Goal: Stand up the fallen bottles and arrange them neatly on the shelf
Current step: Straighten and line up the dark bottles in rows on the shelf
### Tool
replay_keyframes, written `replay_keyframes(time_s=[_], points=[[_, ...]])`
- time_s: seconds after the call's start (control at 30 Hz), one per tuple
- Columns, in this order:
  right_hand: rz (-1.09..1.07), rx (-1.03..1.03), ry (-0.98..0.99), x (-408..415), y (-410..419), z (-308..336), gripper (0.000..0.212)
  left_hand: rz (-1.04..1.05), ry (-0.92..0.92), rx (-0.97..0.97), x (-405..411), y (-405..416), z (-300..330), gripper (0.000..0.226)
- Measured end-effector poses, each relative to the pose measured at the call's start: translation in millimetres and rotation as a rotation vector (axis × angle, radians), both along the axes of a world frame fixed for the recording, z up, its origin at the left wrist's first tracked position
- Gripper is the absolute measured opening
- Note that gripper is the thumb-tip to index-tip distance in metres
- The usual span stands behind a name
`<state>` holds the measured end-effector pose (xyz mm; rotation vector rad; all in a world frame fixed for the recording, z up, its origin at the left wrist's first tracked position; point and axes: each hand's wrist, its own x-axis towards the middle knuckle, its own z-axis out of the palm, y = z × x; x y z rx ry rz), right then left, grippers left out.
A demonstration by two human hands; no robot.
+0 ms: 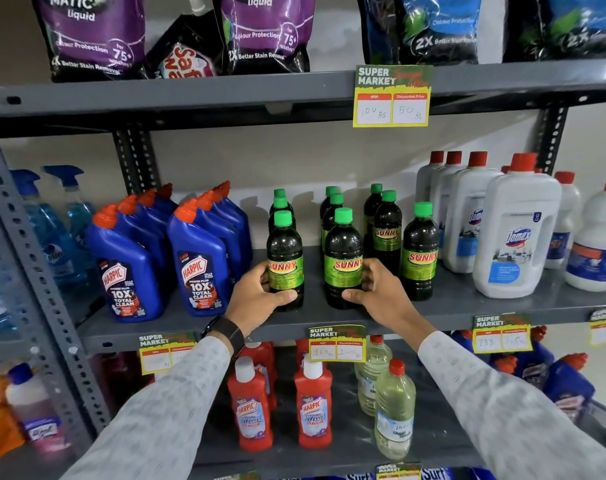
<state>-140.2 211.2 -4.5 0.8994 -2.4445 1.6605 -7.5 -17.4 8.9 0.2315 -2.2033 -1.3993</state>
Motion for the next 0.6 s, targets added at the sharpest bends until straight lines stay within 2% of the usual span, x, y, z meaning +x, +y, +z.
replay_keyframes(time_s=[0.37,0.5,0.57,0.6], points=[[-0.002,-0.001,0.004,5,-2,-1,0.066,0.007,-0.004,-0.015,5,1,-5,0.066],[-0.008,0.008,0.01,7,-1,0,0.065,0.001,-0.022,-0.04,14,1,-7,0.071],[-0.018,0.007,0.011,6,1,0,0.064,0.054,-0.029,-0.14,20,1,-8,0.07],[-0.025,0.006,0.011,6,3,0,0.064,0.116,-0.046,-0.249,24,1,-8,0.069]])
